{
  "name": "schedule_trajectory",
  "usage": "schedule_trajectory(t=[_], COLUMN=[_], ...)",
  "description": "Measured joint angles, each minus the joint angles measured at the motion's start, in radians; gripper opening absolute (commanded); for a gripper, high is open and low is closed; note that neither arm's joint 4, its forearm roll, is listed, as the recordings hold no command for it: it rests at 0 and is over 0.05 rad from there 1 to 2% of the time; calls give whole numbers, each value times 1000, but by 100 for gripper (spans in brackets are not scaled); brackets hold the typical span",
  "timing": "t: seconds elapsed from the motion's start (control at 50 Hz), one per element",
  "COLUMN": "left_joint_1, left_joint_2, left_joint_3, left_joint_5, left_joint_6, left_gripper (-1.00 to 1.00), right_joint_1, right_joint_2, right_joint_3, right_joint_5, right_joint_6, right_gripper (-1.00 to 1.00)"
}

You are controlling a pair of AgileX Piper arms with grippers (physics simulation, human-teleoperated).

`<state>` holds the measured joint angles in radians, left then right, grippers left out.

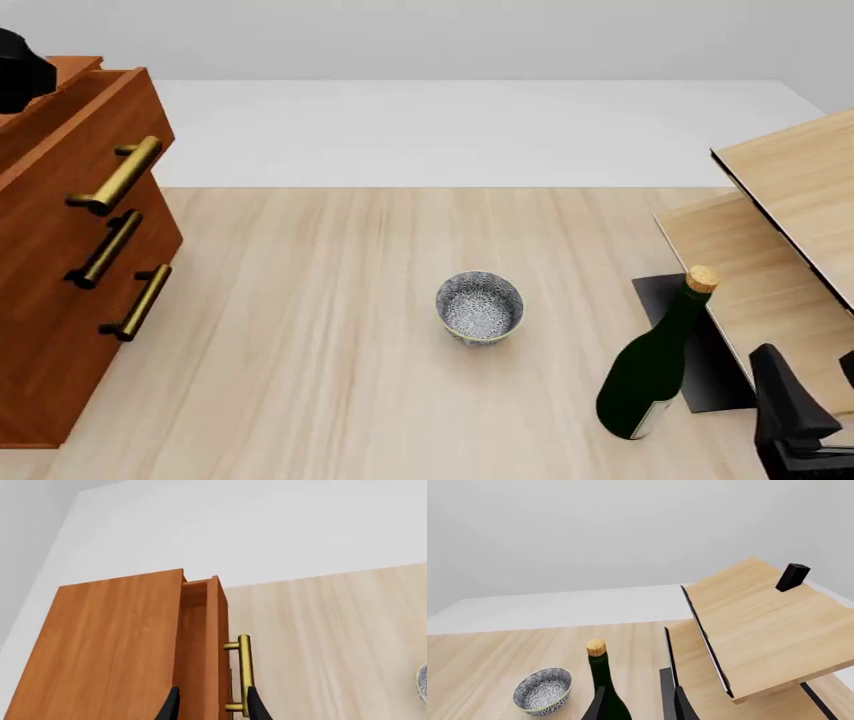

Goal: Close the bottom drawer of the cabinet and open the top drawer.

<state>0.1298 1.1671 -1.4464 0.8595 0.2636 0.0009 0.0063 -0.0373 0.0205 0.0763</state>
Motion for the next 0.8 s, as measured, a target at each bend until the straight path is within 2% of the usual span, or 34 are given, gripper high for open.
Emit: schedule_trajectory(t=[0.3,0.8], left_joint_1=[5,24], left_joint_2=[2,-4], left_joint_3=[70,174], left_joint_5=[-31,-81], left_joint_6=[-62,-105], left_gripper=[100,100], right_joint_1=[3,6], right_joint_2=[0,1], right_joint_3=[1,0], right_joint_5=[0,0], right_joint_6=[-2,-5], right_gripper=[100,100])
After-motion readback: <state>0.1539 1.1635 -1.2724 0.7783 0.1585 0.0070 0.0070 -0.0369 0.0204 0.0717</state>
